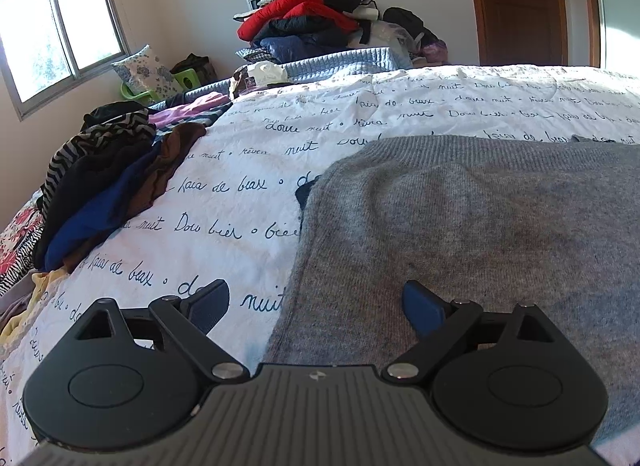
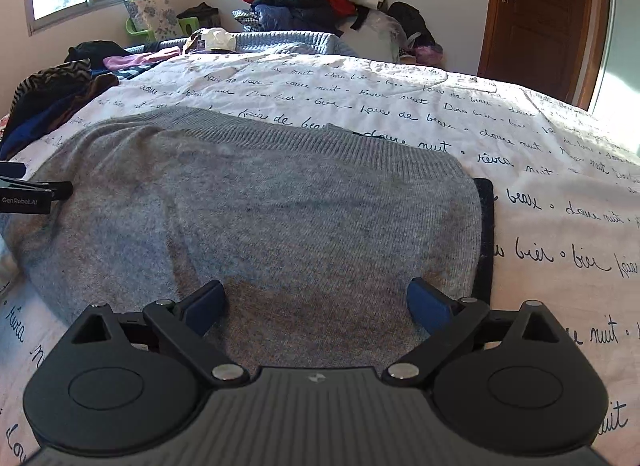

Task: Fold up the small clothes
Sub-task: 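Move both open grippers to one side edge of the folded grey sweater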

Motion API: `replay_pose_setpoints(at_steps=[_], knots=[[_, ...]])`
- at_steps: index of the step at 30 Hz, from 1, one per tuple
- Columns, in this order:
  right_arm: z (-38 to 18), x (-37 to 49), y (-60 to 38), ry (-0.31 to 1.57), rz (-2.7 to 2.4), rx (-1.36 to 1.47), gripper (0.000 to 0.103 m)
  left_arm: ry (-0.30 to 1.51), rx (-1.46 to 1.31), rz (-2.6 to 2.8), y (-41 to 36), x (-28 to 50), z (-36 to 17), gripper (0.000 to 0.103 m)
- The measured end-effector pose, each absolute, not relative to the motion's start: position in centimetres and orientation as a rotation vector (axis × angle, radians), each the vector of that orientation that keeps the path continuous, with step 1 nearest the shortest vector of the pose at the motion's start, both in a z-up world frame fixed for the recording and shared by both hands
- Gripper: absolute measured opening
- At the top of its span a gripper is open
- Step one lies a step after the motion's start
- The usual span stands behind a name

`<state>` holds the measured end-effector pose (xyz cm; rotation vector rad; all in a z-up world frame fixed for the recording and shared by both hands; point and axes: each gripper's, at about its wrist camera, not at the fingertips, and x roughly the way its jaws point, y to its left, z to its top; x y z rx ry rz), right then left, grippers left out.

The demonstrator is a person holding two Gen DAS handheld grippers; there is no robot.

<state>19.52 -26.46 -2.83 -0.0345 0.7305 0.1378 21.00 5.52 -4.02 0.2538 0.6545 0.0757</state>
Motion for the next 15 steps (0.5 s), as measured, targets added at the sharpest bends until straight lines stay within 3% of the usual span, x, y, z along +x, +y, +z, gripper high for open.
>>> replay_pose_setpoints(at_steps=[10, 13, 15], knots=[[-1.1, 17.7, -24.7, 0.679, 0.199, 0.006, 0.099, 0.667, 0.208, 0.089, 7.3, 19.4, -4.3, 0.092], [-1.0, 17.2, -23.1, 0.68, 0.248, -0.019, 0.099, 0.675, 0.193, 0.052, 7.5, 18.9, -4.4, 0.078], [-1.2, 17.0, -22.1, 0.685, 0.277, -0.04, 0.099, 0.687, 0.16, 0.018, 7.9, 18.5, -4.4, 0.06]])
